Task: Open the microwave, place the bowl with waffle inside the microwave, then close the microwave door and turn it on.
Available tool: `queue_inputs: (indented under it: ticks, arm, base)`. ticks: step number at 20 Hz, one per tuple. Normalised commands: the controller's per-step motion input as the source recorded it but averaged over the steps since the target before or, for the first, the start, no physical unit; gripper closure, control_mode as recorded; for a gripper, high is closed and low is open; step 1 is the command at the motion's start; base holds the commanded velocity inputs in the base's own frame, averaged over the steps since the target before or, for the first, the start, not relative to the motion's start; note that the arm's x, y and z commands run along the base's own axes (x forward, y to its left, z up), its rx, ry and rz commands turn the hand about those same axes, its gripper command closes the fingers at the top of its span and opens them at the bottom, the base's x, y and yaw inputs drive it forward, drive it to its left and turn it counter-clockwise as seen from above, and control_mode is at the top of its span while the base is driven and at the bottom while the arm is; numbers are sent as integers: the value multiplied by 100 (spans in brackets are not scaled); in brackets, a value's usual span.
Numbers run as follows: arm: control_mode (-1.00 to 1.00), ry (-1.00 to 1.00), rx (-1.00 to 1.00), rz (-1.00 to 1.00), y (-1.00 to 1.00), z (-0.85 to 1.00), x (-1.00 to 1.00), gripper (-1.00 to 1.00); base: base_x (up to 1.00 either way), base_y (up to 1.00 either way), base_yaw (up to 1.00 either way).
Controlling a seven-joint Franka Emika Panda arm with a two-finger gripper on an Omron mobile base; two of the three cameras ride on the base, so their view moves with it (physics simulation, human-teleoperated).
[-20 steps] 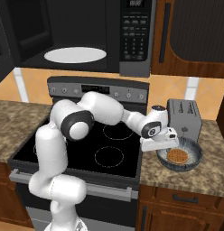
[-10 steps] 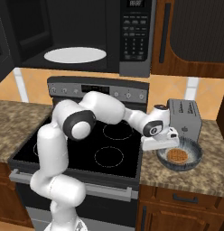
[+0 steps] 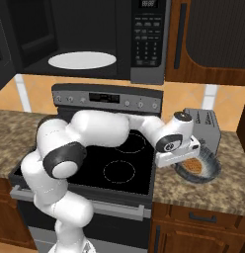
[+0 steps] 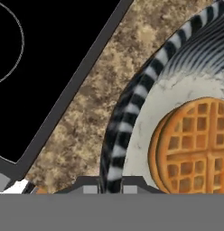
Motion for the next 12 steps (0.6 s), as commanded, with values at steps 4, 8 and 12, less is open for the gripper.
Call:
queue_inputs:
  ticks: [4,8,12]
  arm:
    - [-100,-12,0,39,44,99,-54,100]
    - [-100,-11,0,42,46,98,-69,100]
    - [-100,-18,0,42,68,80,-73,100]
  base:
    - [0,0,0]
    - [0,0,0]
    - [0,0,0]
